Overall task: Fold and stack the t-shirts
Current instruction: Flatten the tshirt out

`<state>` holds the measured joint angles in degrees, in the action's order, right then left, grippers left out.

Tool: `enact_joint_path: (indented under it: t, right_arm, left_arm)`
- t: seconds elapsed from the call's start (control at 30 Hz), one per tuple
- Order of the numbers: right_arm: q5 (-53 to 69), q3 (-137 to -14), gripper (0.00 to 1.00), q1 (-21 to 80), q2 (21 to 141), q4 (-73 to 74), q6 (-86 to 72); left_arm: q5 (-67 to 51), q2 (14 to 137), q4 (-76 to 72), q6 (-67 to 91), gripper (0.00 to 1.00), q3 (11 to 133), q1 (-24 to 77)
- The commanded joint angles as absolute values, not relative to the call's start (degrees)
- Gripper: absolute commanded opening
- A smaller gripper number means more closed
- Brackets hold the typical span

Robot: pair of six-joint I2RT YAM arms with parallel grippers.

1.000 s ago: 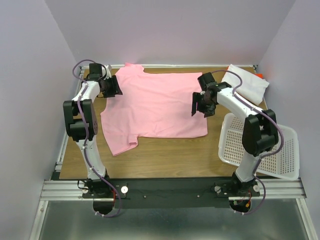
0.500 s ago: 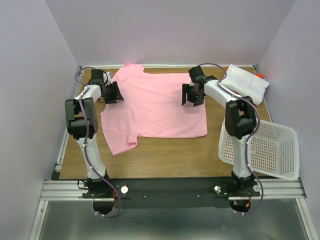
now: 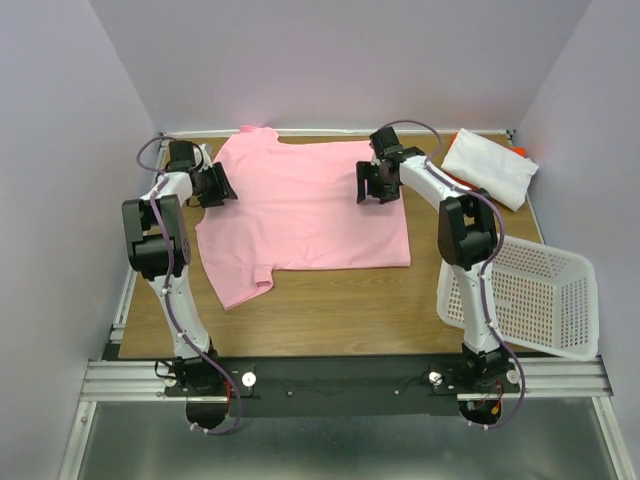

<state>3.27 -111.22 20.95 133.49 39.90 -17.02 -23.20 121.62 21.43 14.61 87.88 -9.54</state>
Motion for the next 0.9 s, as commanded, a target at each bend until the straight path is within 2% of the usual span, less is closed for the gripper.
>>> enact_joint_path:
  t: [0.0,0.3,0.5,0.73,0.87]
  right_arm:
    - [2.9,-114.0,0.78,21.2,138.8,40.0,-15.3]
    - [4.3,-118.4,0.8,21.2,141.2,40.8,-14.3]
    - [6.1,-121.1,0.8,21.2,140.3,41.0,-13.6]
    - [7.4,-124.3,0.82,21.2,138.1,41.0,-13.5]
    - [8.6,-124.6,0.82,21.1,136.8,41.0,-13.9]
  left_arm:
    - [-21.0,125.2,23.3,13.5,0.6,88.5,-10.1]
    - [-20.4,127.2,26.3,12.6,0.6,94.9,-10.2]
    - [-19.6,122.8,26.6,11.6,0.6,95.2,-10.2]
    - [-14.2,111.0,24.7,12.1,0.6,88.1,-10.2]
    - [-11.0,103.2,23.0,13.8,0.6,79.0,-10.1]
